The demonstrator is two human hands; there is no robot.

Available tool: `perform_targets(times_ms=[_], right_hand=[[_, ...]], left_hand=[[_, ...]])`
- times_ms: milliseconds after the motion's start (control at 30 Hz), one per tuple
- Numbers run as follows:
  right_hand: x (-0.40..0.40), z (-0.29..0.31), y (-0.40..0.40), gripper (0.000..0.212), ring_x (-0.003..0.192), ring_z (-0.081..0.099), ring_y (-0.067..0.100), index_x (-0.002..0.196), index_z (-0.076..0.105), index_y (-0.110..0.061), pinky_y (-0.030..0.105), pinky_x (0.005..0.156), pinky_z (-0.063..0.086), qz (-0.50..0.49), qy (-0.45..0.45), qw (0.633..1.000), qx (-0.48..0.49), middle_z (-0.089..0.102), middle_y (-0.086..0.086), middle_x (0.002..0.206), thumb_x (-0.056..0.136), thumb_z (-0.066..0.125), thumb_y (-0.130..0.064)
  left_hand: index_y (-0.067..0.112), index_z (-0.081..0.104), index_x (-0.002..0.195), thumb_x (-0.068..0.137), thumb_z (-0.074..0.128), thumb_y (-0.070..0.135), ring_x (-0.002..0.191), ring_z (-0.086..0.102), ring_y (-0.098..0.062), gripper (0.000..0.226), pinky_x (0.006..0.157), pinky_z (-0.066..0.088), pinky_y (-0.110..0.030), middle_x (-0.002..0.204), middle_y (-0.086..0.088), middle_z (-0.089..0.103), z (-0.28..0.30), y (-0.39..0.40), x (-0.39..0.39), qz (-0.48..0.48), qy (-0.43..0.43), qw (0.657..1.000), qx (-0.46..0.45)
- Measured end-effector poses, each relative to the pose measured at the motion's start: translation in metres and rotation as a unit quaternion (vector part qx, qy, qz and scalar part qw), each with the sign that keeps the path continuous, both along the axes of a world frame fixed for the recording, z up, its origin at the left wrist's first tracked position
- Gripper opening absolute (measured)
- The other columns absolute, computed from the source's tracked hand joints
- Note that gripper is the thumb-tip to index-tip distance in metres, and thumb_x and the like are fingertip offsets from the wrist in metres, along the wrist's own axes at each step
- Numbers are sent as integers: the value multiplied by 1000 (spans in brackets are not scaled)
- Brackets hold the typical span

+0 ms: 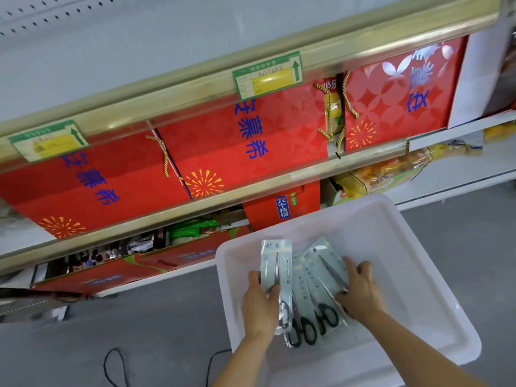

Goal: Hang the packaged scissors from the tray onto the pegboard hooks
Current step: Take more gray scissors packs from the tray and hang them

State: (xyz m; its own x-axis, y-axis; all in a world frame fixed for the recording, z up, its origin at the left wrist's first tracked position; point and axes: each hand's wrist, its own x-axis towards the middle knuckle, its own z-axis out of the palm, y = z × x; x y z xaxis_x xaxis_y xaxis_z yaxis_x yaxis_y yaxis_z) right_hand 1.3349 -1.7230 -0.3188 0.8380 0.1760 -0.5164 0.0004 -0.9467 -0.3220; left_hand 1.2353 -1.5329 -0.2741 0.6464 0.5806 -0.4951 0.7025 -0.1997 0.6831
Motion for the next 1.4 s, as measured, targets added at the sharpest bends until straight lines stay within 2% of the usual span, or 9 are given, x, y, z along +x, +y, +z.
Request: perform_targets(times_ms=[133, 300, 467, 600, 733, 867, 967, 1267, 1400], right_hand=[[2, 25, -6, 75, 102, 65, 27, 151, 28, -31, 31, 79, 51, -41, 20, 994, 101, 60, 3, 132, 87, 66, -20], [-2, 109, 2, 59, 90, 69, 2, 118, 56, -44, 10, 69, 52, -168, 44, 917, 358, 72, -27, 91, 84, 64, 3], [8, 198, 34, 69, 54, 61, 3, 134, 50, -42, 15, 47, 44, -172, 30, 863, 474, 74, -3, 103, 85, 65, 3], [29, 285, 80, 73, 100, 62, -10, 138, 49, -41, 9, 76, 51, -112, -46, 824, 553, 61, -19, 127, 82, 70, 1], [47, 361, 124, 71, 111, 63, 4, 140, 47, -39, 31, 92, 54, -72, -91, 789, 603, 63, -11, 128, 82, 72, -6], [57, 426, 159, 72, 95, 70, 11, 141, 46, -39, 30, 78, 58, -58, -159, 761, 626, 71, -1, 110, 82, 73, -9], [62, 464, 180, 73, 82, 71, 18, 139, 47, -41, 35, 73, 58, -52, -189, 742, 641, 74, -3, 91, 80, 73, -6], [75, 541, 222, 74, 78, 69, 7, 140, 49, -33, 25, 73, 57, -40, -200, 687, 697, 74, 3, 100, 79, 71, 1], [82, 564, 230, 73, 81, 71, 11, 141, 48, -34, 26, 72, 58, -43, -200, 668, 715, 75, 0, 98, 80, 71, 0]], left_hand=[[22, 50, 108, 95, 60, 14, 70, 65, -17, 18, 54, 55, -27, 88, -2, 69, 29, 3, 0, 49, -69, 995, -56], [25, 60, 107, 93, 63, 5, 80, 69, -23, 24, 67, 55, -31, 92, 0, 73, 94, 10, -4, 119, -193, 964, -140], [44, 52, 123, 92, 63, 4, 105, 64, -7, 52, 88, 54, -32, 119, 17, 64, 179, 33, 9, 142, -308, 937, -80], [45, 36, 146, 91, 63, 3, 127, 51, -1, 74, 103, 46, -34, 140, 25, 50, 259, 60, 37, 124, -396, 910, 6], [51, 33, 145, 91, 64, 5, 110, 48, 26, 77, 97, 44, -17, 129, 44, 44, 337, 91, 60, 125, -454, 881, 36], [40, 31, 150, 91, 62, 1, 98, 34, 42, 77, 85, 32, 8, 136, 34, 37, 402, 118, 74, 121, -512, 849, 56], [31, 34, 151, 90, 62, -2, 93, 38, 41, 75, 78, 30, 10, 127, 39, 37, 440, 134, 79, 121, -537, 829, 93], [36, 35, 150, 91, 61, -1, 86, 41, 40, 74, 72, 35, 9, 133, 34, 40, 506, 175, 100, 116, -589, 794, 97], [41, 34, 149, 91, 63, 1, 66, 53, 6, 76, 67, 47, -7, 113, 53, 47, 530, 194, 117, 114, -592, 789, 118]])
